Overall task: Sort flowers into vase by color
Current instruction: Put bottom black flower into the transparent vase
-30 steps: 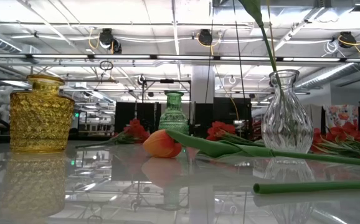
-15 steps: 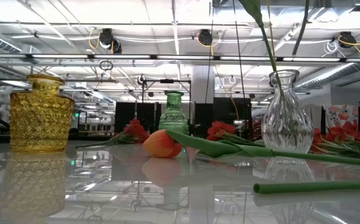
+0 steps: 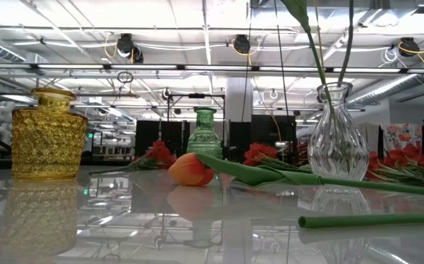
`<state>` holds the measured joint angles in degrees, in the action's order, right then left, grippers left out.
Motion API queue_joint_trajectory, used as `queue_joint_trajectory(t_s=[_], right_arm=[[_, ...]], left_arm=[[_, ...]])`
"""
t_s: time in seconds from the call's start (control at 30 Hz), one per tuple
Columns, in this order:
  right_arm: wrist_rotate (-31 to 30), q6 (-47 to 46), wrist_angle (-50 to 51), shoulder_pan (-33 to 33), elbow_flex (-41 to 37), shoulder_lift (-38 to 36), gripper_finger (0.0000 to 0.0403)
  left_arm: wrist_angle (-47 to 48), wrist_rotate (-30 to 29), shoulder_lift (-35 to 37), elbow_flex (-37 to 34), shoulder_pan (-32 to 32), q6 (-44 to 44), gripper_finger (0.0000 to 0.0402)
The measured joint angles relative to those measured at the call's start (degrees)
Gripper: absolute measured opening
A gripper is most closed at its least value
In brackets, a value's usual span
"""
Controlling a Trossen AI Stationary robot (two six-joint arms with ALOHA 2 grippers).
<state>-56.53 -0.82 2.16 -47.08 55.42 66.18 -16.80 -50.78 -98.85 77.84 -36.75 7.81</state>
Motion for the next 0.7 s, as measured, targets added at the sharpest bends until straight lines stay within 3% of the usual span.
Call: queue_joint_trajectory(t_s=[0.33, 0.7], right_arm=[[4.41, -1.12, -0.11, 2.83, 0.04, 1.20, 0.0003], [4.46, -1.53, 0.54, 4.72, 0.04, 5.75, 0.0004]], left_arm=[[0.00, 0.04, 0.00, 0.00, 0.00, 0.02, 0.0274], [0.00, 0.07, 0.00, 0.00, 0.00, 0.04, 0.0274]])
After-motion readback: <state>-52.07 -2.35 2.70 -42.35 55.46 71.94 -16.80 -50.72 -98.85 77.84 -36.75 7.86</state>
